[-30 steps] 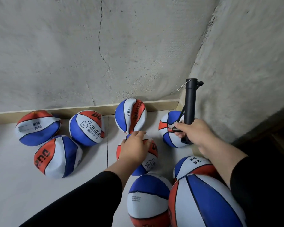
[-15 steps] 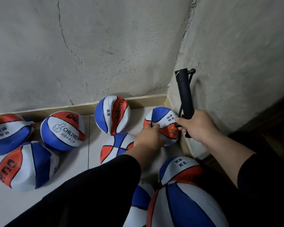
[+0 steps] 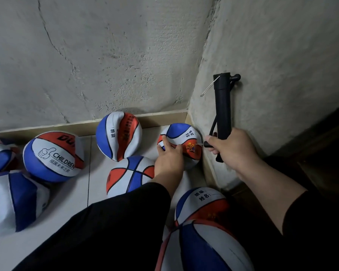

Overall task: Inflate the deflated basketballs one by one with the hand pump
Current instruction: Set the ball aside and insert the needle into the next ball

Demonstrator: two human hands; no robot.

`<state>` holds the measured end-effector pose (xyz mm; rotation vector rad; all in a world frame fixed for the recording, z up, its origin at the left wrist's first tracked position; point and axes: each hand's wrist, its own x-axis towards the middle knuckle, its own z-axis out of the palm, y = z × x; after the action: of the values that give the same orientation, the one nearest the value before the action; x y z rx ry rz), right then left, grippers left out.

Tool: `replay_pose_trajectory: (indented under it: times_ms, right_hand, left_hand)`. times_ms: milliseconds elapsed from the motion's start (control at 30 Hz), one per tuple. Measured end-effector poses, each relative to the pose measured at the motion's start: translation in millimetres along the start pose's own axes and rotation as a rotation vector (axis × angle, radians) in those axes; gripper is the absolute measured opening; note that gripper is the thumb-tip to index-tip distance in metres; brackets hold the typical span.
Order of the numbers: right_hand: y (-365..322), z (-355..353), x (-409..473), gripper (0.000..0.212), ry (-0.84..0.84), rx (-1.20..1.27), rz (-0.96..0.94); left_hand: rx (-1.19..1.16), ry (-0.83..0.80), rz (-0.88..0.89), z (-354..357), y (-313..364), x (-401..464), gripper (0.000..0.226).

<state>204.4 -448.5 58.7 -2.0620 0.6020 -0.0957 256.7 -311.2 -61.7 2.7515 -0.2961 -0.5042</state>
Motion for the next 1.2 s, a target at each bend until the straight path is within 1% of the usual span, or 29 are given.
replay_pose_trajectory:
  times_ms: [167,267,367,500,600,700,800,900,967,1067,1200]
  right_hand:
    - [-4,-4,-5,0.021,0.009,0.042,-0.001]
    - [-10,-7,-8,0.022,0.018,0.029,-0.023]
    - [-17,-12,-10,0.019,0.039,0.012,-0.065]
    - [-34,-16,-7,0.016,0.063,0.014,-0.124]
    - [-59,-19,-12,0.016,0.084,0.143,-0.156]
    - [-86,-22,-28,0.008,0.097,0.345,-0.181]
    - [-112,-24,-52,0.01,0.046,0.508,-0.181]
    - [-136,-22,-87,0.018,-0.045,0.638,-0.188]
    - [-151,-18,-115,0.024,-0.106,0.703,-0.196]
    - [-181,-10,-163,0.027,-0.189,0.799,-0.193]
    - [-222,-5,-232,0.018,-0.26,0.871,-0.221]
  left_hand:
    - [0.044,-0.031,0.019,-11,-2,3,0.044]
    - [-0.016,-0.005,0.011,-13,-4,4,0.044]
    - [-0.181,0.07,-0.015,-21,-9,-6,0.038]
    - [-0.565,0.22,-0.014,-58,-11,-31,0.041]
    - [-0.823,0.327,-0.057,-90,-12,-54,0.043]
    - [-0.986,0.422,-0.073,-116,-26,-79,0.043]
    - [-1.132,0.454,-0.081,-143,-50,-116,0.035]
    - [-1.331,0.445,-0.115,-171,-74,-161,0.016]
    - [-1.385,0.445,-0.118,-190,-88,-194,0.018]
    - [-1.462,0.433,-0.111,-219,-104,-249,0.021]
    - [-1.512,0.422,0.0,-268,-113,-329,0.025]
